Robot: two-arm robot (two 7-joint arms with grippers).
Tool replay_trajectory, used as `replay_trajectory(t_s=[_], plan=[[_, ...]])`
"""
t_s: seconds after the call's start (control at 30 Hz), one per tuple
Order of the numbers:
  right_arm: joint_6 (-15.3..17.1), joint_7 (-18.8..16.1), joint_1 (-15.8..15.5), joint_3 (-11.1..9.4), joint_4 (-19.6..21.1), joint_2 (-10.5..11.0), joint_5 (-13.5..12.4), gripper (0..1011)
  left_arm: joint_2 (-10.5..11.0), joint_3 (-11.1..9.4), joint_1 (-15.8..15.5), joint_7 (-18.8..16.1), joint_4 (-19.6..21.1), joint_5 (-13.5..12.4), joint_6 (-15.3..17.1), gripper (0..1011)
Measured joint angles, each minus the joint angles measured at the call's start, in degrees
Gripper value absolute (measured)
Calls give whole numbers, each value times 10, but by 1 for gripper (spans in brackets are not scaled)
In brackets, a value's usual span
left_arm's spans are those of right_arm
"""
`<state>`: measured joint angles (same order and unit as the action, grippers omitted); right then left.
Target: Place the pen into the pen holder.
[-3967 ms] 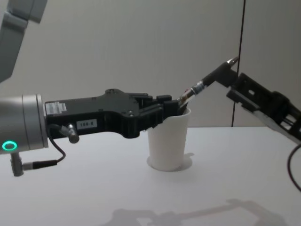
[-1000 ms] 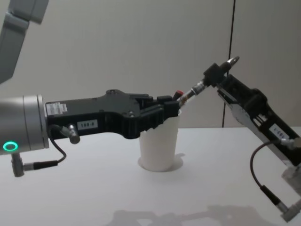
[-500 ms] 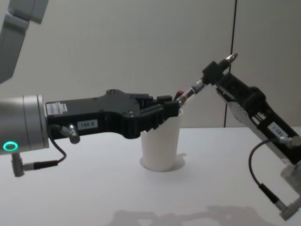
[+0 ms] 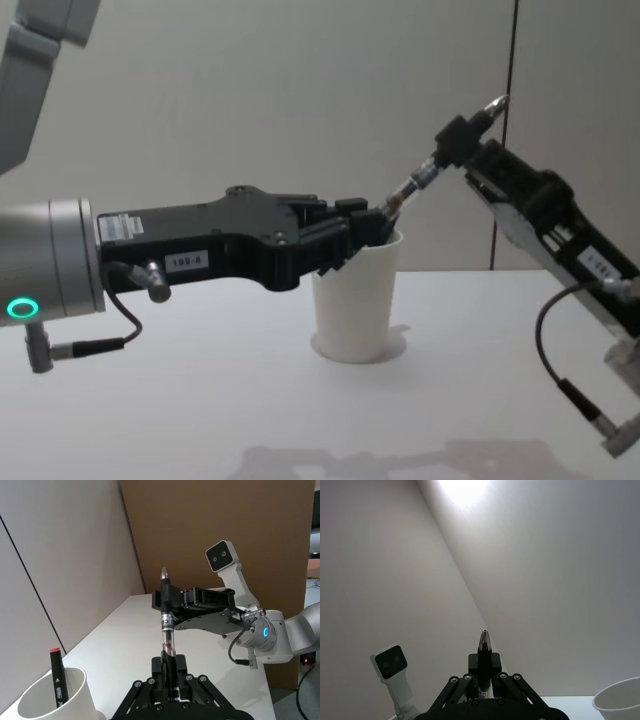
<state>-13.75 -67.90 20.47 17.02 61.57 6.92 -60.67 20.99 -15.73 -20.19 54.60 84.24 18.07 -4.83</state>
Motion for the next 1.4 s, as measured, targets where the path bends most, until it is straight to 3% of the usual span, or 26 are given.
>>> replay_trajectory(t_s=[1.4], plan=[[-13, 53, -41, -28, 103, 46, 9, 131, 0, 0, 0, -1, 0, -2, 2, 164]])
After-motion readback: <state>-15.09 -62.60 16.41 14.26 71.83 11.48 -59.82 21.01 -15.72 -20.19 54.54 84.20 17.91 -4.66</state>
